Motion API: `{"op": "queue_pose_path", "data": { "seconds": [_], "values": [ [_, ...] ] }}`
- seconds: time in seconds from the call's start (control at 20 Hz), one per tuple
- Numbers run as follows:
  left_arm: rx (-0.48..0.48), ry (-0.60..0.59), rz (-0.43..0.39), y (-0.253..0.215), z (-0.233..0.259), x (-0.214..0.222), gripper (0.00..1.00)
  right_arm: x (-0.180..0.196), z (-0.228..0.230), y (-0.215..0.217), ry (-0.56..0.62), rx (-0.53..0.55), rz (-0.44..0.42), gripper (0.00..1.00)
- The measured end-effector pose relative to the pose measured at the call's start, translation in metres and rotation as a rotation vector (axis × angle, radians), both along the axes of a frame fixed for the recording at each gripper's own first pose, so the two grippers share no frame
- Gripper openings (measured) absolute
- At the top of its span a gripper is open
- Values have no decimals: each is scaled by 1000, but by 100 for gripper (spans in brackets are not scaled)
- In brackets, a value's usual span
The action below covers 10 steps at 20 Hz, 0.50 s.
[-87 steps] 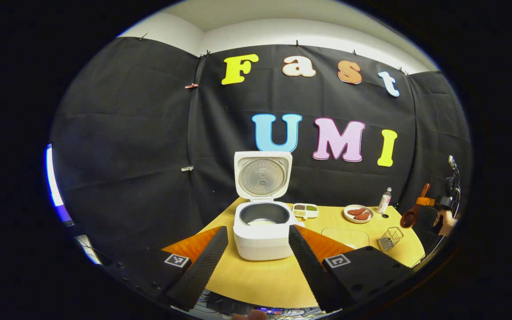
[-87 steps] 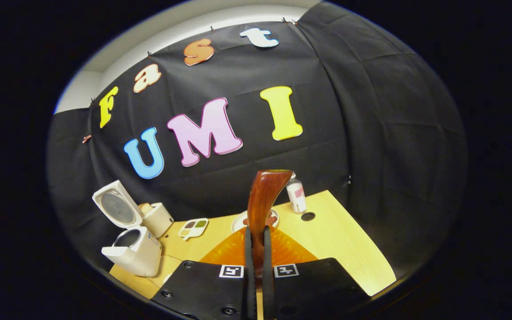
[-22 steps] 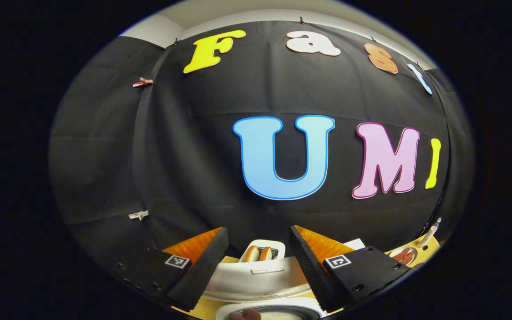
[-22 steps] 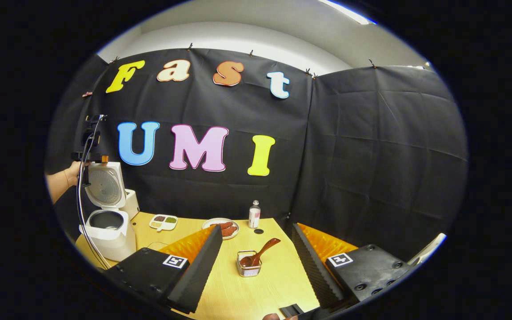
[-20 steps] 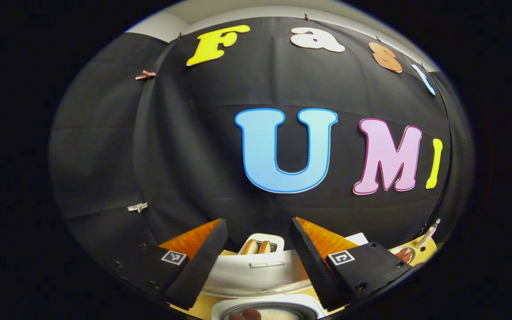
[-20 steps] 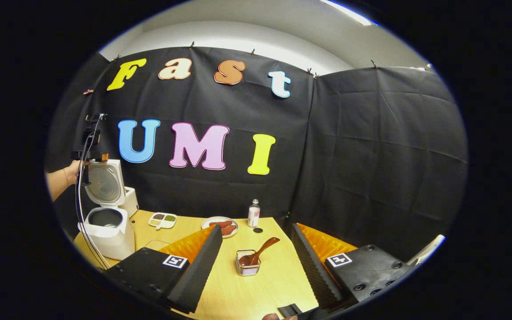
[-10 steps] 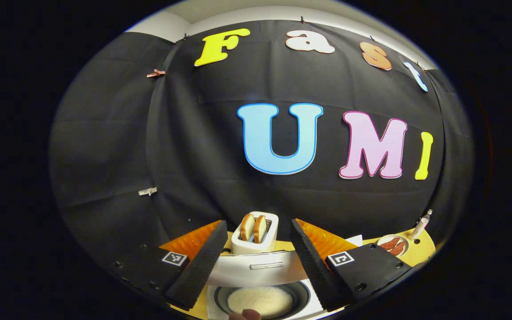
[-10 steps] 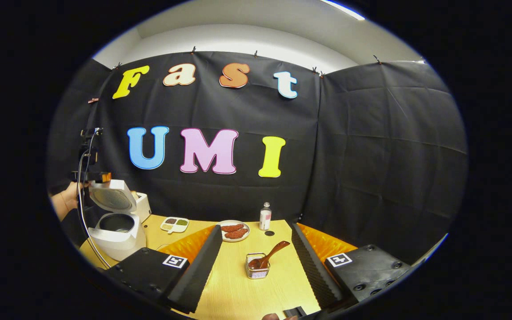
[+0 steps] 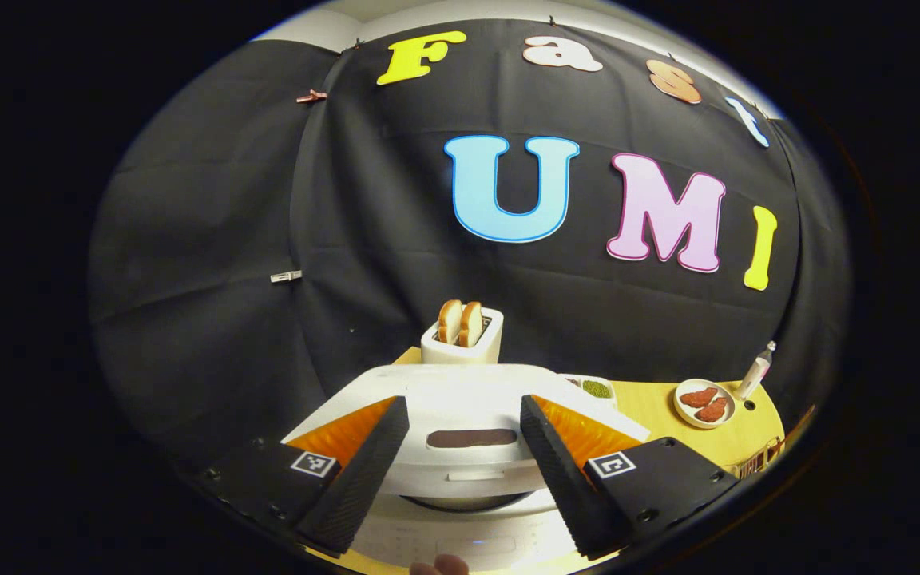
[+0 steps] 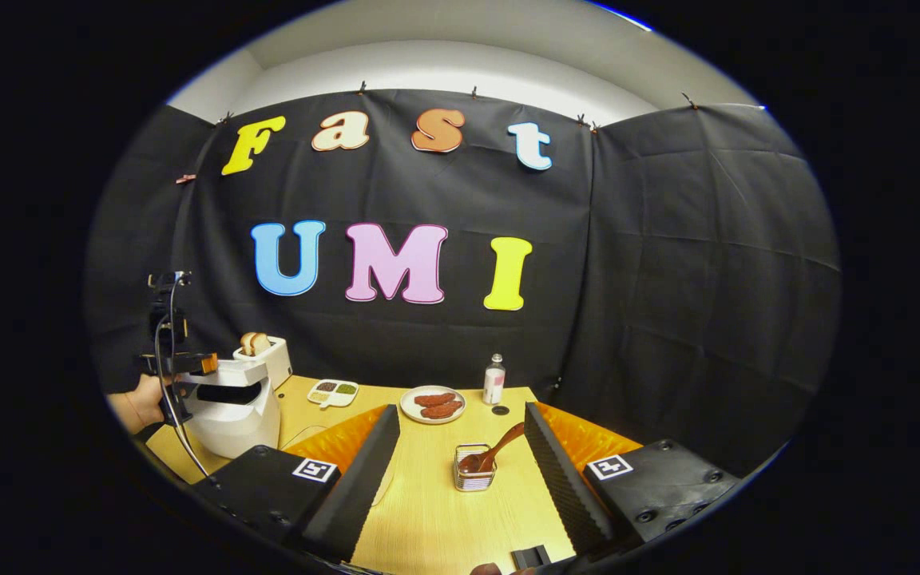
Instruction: Close the left gripper, press the button to open the rice cooker; take a wooden spoon from the chopstick holder with the right hand, scoop a spoonful of rice and pour it into the rice cooker, then put the wooden spoon back into the chopstick holder.
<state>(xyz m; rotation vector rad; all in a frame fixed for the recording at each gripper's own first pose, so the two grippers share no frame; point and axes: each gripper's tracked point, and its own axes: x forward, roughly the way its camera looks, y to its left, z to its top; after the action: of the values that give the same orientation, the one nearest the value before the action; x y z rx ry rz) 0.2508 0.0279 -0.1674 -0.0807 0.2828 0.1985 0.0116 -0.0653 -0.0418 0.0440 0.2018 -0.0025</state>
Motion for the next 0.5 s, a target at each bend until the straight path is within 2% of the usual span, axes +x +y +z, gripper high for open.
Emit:
{"op": "queue_pose_path", "data": {
  "seconds": [0.15, 0.3, 0.5],
  "values": [
    [46, 13, -19, -4, -27, -8, 99, -4, 2, -1, 1, 6, 9, 96],
    [15, 74, -12, -5, -56, -17, 99, -6, 3, -6, -2, 17, 0, 96],
    [35, 68, 0, -7, -61, -20, 100, -9, 6, -9, -16, 14, -10, 98]
  ]
}}
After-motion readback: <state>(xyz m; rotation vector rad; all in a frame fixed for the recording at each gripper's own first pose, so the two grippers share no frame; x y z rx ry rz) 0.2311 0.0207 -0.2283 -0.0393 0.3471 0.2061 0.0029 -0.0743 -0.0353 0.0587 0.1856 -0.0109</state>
